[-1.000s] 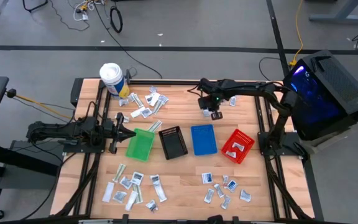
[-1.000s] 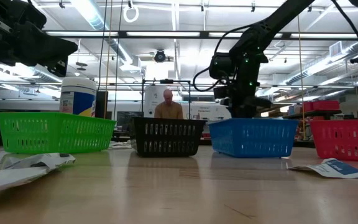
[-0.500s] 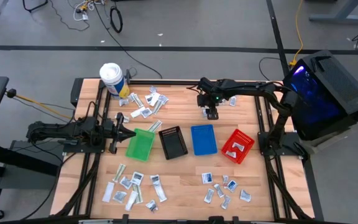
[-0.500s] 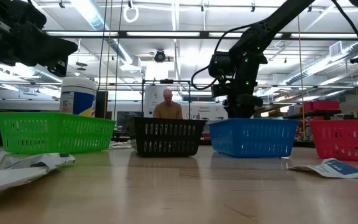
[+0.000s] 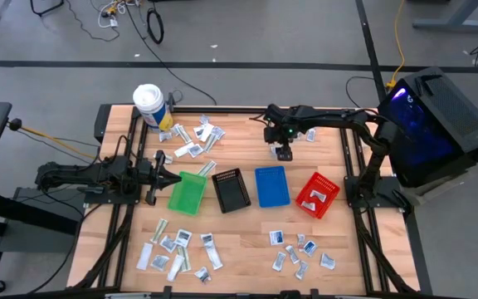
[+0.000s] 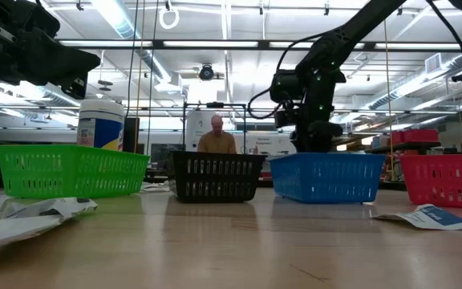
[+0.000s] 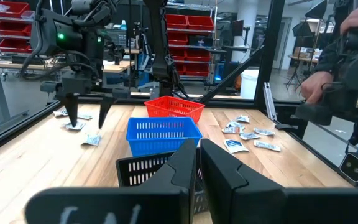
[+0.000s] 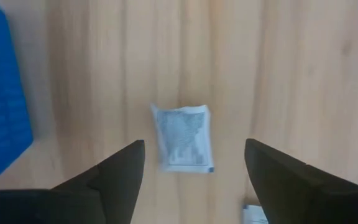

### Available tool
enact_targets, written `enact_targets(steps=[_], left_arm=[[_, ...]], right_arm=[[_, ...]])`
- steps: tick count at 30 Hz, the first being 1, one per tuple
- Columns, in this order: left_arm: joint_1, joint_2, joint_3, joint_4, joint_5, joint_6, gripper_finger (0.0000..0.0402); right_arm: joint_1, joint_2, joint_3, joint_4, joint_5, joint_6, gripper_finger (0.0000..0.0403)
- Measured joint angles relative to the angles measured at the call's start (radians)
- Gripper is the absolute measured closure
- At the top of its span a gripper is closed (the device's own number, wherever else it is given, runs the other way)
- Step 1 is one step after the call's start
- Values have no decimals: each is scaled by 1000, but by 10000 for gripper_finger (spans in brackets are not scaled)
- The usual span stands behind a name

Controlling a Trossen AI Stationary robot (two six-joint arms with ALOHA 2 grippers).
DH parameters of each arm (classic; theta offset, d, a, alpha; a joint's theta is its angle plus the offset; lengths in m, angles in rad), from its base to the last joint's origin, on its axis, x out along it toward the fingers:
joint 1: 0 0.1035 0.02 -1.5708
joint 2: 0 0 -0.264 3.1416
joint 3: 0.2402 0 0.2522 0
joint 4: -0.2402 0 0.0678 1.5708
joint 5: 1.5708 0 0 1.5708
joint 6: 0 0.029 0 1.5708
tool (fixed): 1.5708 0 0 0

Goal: Pick & Place First Aid Supplies
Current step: Put the alcohol pad into the blue basket

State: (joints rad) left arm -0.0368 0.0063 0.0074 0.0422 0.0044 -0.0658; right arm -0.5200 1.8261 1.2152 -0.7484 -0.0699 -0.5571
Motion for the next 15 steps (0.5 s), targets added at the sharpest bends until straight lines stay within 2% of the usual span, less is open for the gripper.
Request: enact_targets(steps=[15], left_arm=[[0,0,0,2,0,0,369]], right_arm=[[0,47,0,-8,4,-29,129]])
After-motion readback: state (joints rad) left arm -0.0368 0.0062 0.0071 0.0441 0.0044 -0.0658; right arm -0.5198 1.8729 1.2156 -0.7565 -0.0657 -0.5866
